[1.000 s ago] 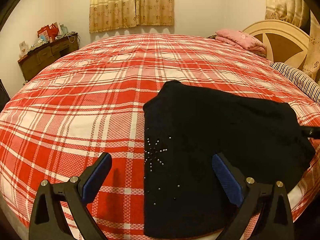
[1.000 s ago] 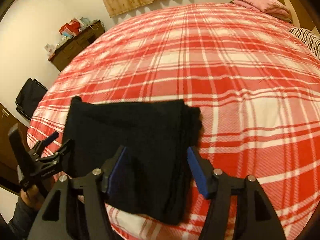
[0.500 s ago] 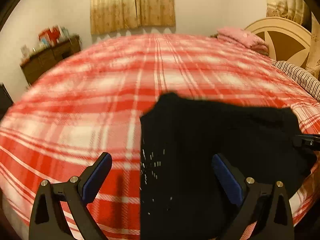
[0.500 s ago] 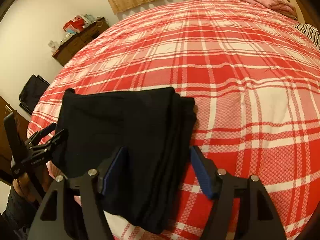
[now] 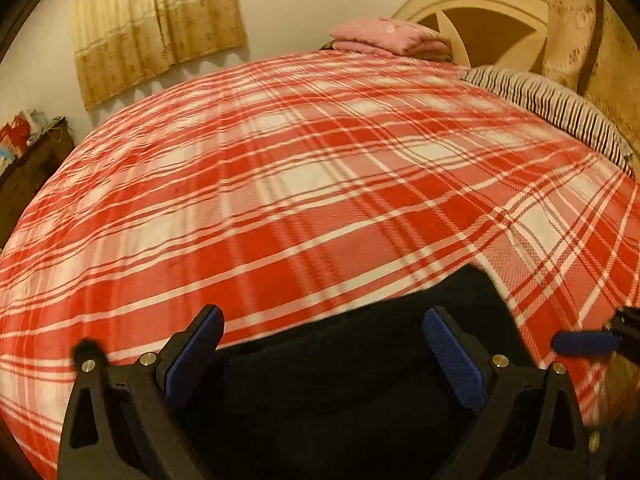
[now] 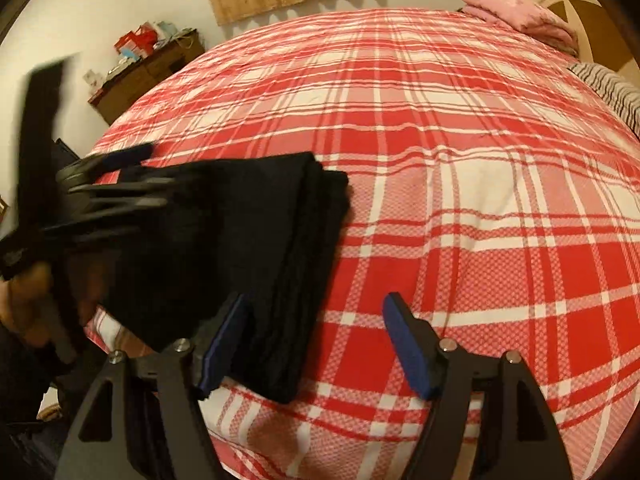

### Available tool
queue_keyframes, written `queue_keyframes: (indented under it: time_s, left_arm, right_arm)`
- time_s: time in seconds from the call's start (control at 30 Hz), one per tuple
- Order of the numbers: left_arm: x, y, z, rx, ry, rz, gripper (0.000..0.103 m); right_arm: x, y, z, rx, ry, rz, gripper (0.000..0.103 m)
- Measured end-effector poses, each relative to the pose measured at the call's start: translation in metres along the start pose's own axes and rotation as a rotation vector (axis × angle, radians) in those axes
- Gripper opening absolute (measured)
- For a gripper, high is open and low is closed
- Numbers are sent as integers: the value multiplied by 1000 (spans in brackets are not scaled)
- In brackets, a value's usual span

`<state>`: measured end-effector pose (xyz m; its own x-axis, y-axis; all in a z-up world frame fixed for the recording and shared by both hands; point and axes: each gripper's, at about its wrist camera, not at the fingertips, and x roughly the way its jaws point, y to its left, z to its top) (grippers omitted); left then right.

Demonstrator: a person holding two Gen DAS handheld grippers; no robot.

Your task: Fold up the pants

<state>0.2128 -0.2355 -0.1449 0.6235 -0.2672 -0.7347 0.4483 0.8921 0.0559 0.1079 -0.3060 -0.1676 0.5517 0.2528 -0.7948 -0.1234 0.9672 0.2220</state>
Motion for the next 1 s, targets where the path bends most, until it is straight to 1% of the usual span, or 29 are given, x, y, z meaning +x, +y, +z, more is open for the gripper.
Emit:
queue_keyframes:
  time_s: [0.1,0.17,0.23,0.3,0.33,0.4,0.43,0.47,0.53,0.6,0.7,0.8,0.9,0.97,1.0]
  left_arm:
    - [10,-9,6,2,10,3,102]
    - [16,-5,12,-38,35,-11,102]
    - [12,0,14,-64,50,-18,102]
    - [-1,6,12,-72,23,-20,102]
    - [-16,13,9,-80,-17,-14,102]
    - [-40,29,1,-82,-92,8,102]
    - [-47,34,-3,-75,-112,21,102]
    - [-61,46,-13,-65,-139,54,102]
    - [-77,67,-29,-59,-163,106,102]
    - [-88,92,-50,-87,-167,145,102]
    - [-93,125,-77,-174,-155,146,102]
    - [-84,152,-102,-279,-122,127,102]
    - [-73,160,-113,-339,-105,102,102]
    - [-67,159,-115,-347,-101,93,102]
    - [-64,158,-115,-344,-108,88,102]
  right_arm:
    - [5,-6,0,1,13,26,73]
    - [9,-11,-1,4,18,50,73]
    - [11,-11,-2,-10,15,63,73]
    - [9,-9,-2,-20,11,60,73]
    - [6,-8,-2,-23,4,60,73]
    - [0,-10,-1,-6,-13,73,73]
    - [-4,-13,0,18,-30,90,73]
    - [-7,-17,1,42,-49,110,74]
    - [-10,-24,2,91,-77,159,74]
    - [-8,-29,2,134,-91,192,74]
    - [-1,-32,2,174,-96,216,74]
    - [2,-26,5,166,-102,208,74]
    - [7,-20,8,167,-101,229,74]
    - [7,-13,9,141,-111,215,74]
    - [7,-10,8,134,-104,193,74]
